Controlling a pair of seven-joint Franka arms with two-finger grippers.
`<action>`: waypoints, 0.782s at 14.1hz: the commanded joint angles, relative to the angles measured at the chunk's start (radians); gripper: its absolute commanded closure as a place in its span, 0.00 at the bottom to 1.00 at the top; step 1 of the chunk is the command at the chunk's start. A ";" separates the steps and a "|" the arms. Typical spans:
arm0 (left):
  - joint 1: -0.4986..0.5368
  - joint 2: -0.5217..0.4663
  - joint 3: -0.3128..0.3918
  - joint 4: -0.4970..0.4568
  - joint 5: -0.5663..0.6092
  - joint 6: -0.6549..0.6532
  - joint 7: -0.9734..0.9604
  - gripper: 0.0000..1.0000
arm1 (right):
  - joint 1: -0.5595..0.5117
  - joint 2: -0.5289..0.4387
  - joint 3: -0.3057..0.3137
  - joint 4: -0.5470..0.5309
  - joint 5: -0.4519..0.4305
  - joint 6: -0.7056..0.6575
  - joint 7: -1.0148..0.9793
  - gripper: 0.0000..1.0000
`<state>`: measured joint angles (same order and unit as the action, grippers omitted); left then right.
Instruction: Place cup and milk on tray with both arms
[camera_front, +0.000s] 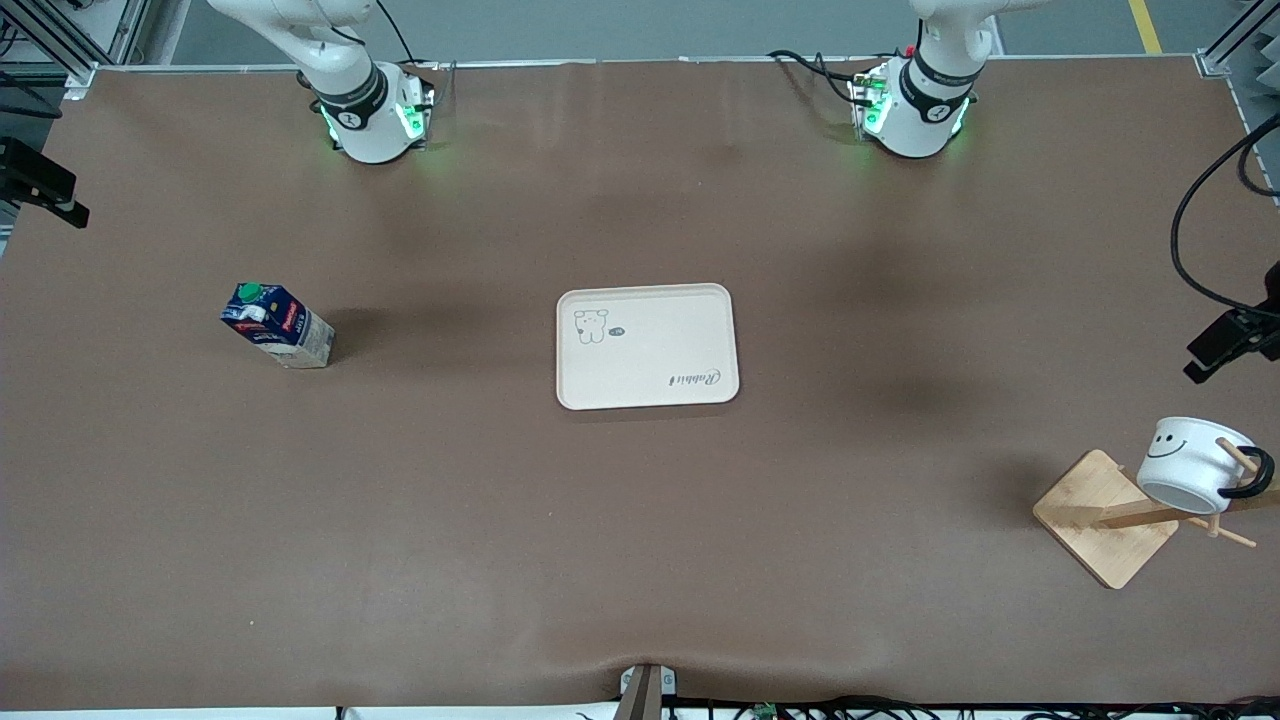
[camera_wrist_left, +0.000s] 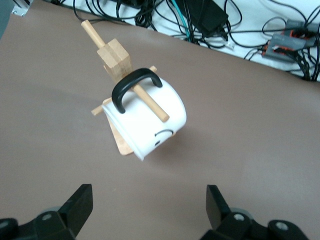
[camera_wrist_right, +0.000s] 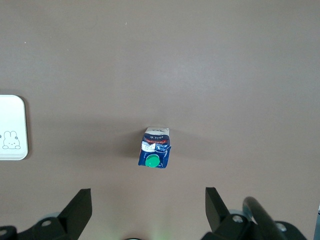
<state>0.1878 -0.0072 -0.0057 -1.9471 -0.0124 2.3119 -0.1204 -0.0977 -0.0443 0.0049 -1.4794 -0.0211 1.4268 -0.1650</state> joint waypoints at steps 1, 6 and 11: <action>0.035 -0.001 -0.007 -0.081 -0.064 0.141 0.018 0.00 | -0.022 0.007 0.013 0.001 0.009 -0.002 -0.013 0.00; 0.056 0.070 -0.007 -0.081 -0.233 0.236 0.106 0.00 | -0.022 0.036 0.012 -0.005 0.007 -0.003 -0.011 0.00; 0.064 0.151 -0.007 -0.073 -0.485 0.329 0.330 0.00 | -0.023 0.043 0.013 -0.004 0.006 -0.003 -0.019 0.00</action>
<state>0.2414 0.1122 -0.0054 -2.0281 -0.4099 2.5975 0.1206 -0.0980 0.0058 0.0050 -1.4867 -0.0211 1.4260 -0.1674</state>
